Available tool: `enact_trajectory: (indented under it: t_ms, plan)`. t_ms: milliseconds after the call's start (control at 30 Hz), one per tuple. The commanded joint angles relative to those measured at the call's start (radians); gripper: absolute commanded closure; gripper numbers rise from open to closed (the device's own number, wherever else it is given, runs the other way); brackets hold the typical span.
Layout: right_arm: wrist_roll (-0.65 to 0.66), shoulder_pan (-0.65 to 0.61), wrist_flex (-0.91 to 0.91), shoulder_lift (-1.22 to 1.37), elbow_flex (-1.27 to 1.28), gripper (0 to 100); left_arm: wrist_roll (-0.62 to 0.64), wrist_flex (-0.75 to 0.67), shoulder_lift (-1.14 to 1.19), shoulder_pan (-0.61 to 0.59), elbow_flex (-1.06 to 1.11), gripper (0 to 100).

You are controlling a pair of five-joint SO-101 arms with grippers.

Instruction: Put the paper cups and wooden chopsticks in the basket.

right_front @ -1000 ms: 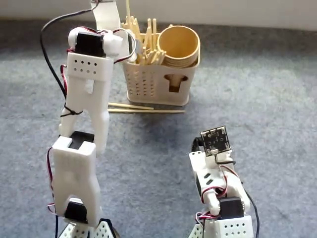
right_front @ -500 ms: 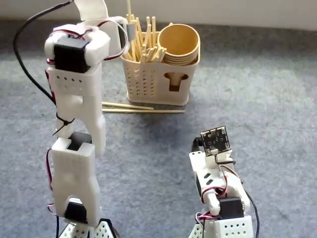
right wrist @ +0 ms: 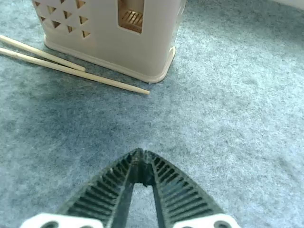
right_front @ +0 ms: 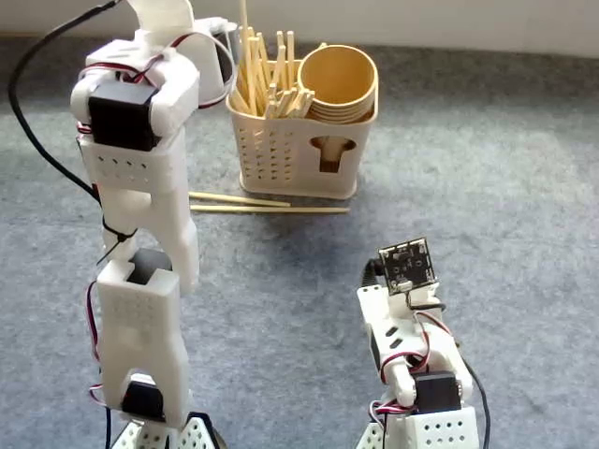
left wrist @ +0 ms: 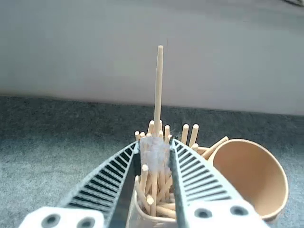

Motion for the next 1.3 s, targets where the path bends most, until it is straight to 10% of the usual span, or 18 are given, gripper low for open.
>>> enact_trajectory:
  t_ms: [0, 1267]
  plan:
    - [0.012, -0.012, -0.028, -0.012, 0.018, 99.2, -0.002, -0.117, 0.031, -0.008, -0.002, 89]
    - [0.058, -0.012, -0.028, -0.012, 0.018, 99.2, 0.080, -0.419, 0.298, 0.004, 0.018, 99]
